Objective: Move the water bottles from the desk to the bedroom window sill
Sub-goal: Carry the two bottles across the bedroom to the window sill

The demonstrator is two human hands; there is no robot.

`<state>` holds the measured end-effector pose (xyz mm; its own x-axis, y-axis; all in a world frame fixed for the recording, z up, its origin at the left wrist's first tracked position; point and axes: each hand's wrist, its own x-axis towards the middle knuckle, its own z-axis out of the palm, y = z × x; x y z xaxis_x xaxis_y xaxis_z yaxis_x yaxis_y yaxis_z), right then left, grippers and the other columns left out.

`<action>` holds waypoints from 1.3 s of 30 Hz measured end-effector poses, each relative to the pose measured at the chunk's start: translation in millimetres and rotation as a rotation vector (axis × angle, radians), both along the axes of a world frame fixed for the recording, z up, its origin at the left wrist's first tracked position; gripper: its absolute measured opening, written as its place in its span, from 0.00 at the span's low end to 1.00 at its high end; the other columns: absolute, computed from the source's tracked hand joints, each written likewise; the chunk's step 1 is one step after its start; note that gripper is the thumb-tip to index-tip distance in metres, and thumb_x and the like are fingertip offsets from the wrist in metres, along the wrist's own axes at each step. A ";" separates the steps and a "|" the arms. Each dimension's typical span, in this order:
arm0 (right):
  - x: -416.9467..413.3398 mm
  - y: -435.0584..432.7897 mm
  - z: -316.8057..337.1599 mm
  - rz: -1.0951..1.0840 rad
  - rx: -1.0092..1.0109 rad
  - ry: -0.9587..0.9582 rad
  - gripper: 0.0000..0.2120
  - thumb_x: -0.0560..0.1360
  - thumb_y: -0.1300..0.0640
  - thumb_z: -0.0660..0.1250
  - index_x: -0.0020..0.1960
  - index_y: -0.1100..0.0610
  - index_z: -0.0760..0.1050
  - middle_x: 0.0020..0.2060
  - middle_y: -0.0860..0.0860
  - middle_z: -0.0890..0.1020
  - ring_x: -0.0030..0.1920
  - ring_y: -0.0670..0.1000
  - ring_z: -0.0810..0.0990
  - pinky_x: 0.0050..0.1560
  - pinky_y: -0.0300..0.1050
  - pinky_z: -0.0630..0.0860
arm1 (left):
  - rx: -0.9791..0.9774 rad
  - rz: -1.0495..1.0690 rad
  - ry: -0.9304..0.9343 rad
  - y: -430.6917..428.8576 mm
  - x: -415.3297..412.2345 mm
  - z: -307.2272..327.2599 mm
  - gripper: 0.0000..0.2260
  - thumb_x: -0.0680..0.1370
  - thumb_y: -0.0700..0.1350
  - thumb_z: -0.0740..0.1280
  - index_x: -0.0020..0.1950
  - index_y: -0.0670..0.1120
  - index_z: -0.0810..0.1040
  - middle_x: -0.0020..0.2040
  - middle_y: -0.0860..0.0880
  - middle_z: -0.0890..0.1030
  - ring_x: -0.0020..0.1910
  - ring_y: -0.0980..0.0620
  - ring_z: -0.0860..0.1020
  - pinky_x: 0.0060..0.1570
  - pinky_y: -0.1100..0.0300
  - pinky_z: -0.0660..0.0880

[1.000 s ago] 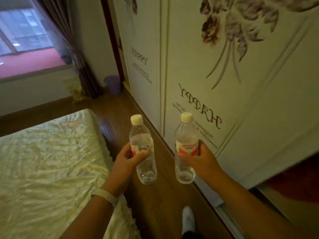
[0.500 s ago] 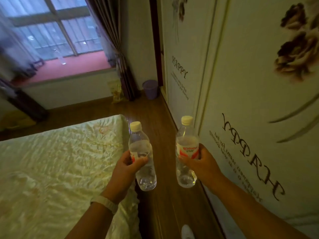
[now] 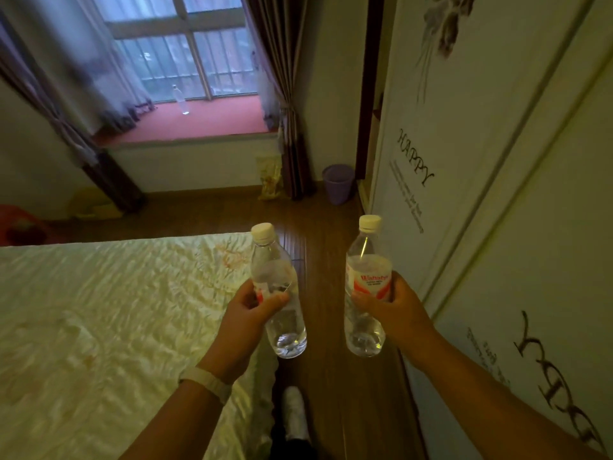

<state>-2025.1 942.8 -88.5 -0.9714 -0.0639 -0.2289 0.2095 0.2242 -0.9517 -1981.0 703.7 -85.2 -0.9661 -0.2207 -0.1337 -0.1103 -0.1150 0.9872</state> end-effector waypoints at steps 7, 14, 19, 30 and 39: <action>-117.0 -70.6 -6.5 0.018 0.043 0.023 0.24 0.71 0.52 0.76 0.63 0.52 0.71 0.52 0.46 0.80 0.53 0.48 0.80 0.45 0.37 0.76 | 0.048 0.048 -0.032 -72.6 -111.5 -20.4 0.10 0.75 0.38 0.71 0.55 0.46 0.81 0.52 0.41 0.85 0.52 0.42 0.83 0.51 0.51 0.78; -224.5 -127.7 14.2 -0.009 0.074 0.071 0.26 0.72 0.53 0.75 0.67 0.53 0.70 0.57 0.50 0.79 0.57 0.53 0.78 0.53 0.45 0.78 | 0.057 -0.006 -0.008 -133.9 -228.0 -1.9 0.14 0.74 0.40 0.72 0.59 0.45 0.80 0.53 0.42 0.85 0.53 0.42 0.84 0.53 0.48 0.79; -281.7 -145.2 18.4 -0.023 0.074 0.093 0.27 0.72 0.53 0.75 0.68 0.53 0.70 0.55 0.49 0.78 0.54 0.49 0.78 0.47 0.38 0.75 | 0.034 -0.038 -0.003 -152.1 -289.8 2.7 0.15 0.74 0.41 0.72 0.60 0.45 0.80 0.54 0.42 0.85 0.54 0.43 0.83 0.55 0.47 0.79; -456.1 -154.2 -8.6 0.014 -0.022 0.049 0.29 0.71 0.54 0.76 0.68 0.56 0.70 0.58 0.52 0.80 0.57 0.52 0.80 0.49 0.41 0.77 | -0.053 -0.019 -0.043 -149.8 -444.8 -6.8 0.16 0.71 0.48 0.75 0.57 0.46 0.80 0.50 0.42 0.85 0.50 0.44 0.84 0.50 0.51 0.80; -625.8 -164.5 -2.2 0.173 -0.097 0.028 0.27 0.71 0.56 0.76 0.65 0.51 0.69 0.50 0.42 0.77 0.49 0.40 0.77 0.37 0.30 0.72 | -0.018 0.102 -0.069 -137.7 -593.2 10.5 0.17 0.69 0.45 0.72 0.58 0.46 0.79 0.48 0.44 0.84 0.47 0.45 0.84 0.45 0.53 0.80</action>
